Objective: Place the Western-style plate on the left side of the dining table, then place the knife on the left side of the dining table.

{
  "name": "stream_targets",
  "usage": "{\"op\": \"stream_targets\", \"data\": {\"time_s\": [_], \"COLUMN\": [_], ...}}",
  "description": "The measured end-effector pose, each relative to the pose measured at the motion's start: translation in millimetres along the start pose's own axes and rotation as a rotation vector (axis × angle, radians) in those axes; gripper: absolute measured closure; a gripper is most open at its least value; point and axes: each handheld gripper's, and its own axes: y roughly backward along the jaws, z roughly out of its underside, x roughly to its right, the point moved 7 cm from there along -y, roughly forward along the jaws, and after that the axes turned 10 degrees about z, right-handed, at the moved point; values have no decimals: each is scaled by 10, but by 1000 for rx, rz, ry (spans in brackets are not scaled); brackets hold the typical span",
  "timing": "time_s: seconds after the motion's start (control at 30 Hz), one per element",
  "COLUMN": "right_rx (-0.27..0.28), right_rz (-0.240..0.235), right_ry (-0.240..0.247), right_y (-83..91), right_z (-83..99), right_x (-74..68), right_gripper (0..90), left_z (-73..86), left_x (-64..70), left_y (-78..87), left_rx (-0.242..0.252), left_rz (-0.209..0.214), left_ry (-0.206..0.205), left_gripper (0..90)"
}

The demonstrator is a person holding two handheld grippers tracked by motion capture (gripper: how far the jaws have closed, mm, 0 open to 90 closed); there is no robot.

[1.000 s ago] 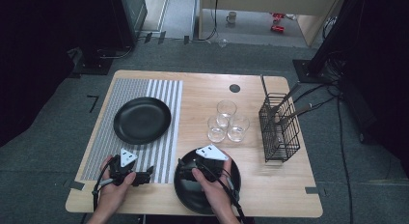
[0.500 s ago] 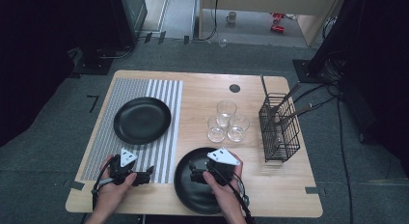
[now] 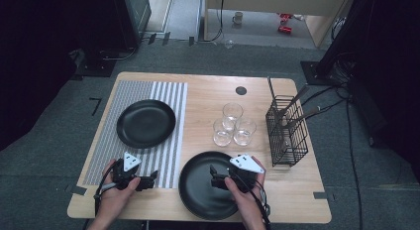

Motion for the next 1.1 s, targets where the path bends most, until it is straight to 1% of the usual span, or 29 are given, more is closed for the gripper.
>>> {"op": "stream_targets", "data": {"time_s": [0.03,0.07,0.1,0.13,0.17,0.2,0.23,0.33,0.43,0.47,0.5,0.53,0.57,0.6,0.7,0.73,0.8,0.9,0.93,0.97,1.0,1.03,1.1], "right_rx": [4,4,7,7,9,9,7,4,-4,-4,-7,-7,-7,-7,-2,4,8,11,11,15,15,20,20], "right_rz": [7,7,15,15,21,21,26,34,53,53,65,65,76,76,90,99,103,121,121,129,129,137,141], "right_ry": [-10,-10,-14,-14,-20,-20,-24,-22,-21,-21,-24,-24,-29,-29,-38,-43,-46,-55,-55,-62,-62,-70,-75], "right_y": [18,18,34,34,51,51,69,78,105,105,125,125,150,150,196,224,236,270,270,292,292,321,334], "right_z": [-1,-1,-1,-1,2,2,17,43,99,99,125,125,143,143,150,146,144,157,157,159,159,155,154], "right_x": [54,54,99,99,135,135,163,201,299,299,357,357,414,414,497,553,578,674,674,726,726,777,802], "right_gripper": [0,0,0,0,0,0,0,0,0,0,0,0,0,0,0,0,0,0,0,0,0,0,0], "left_z": [0,0,0,0,0,0,0,0,0,0,0,0,0,0,0,0,0,0,0,0,0,0,0], "left_x": [0,0,0,0,0,0,0,0,0,0,0,0,0,0,0,0,0,0,0,0,0,0,0], "left_y": [0,0,0,0,0,0,0,0,0,0,0,0,0,0,0,0,0,0,0,0,0,0,0], "left_rx": [0,0,0,0,0,0,0,0,0,0,0,0,0,0,0,0,0,0,0,0,0,0,0], "left_rz": [0,0,0,0,0,0,0,0,0,0,0,0,0,0,0,0,0,0,0,0,0,0,0], "left_ry": [0,0,0,0,0,0,0,0,0,0,0,0,0,0,0,0,0,0,0,0,0,0,0], "left_gripper": [11,11,11,11,11,11,11,11,11,11,11,11,11,11,11,11,11,11,11,11,11,11,11]}}
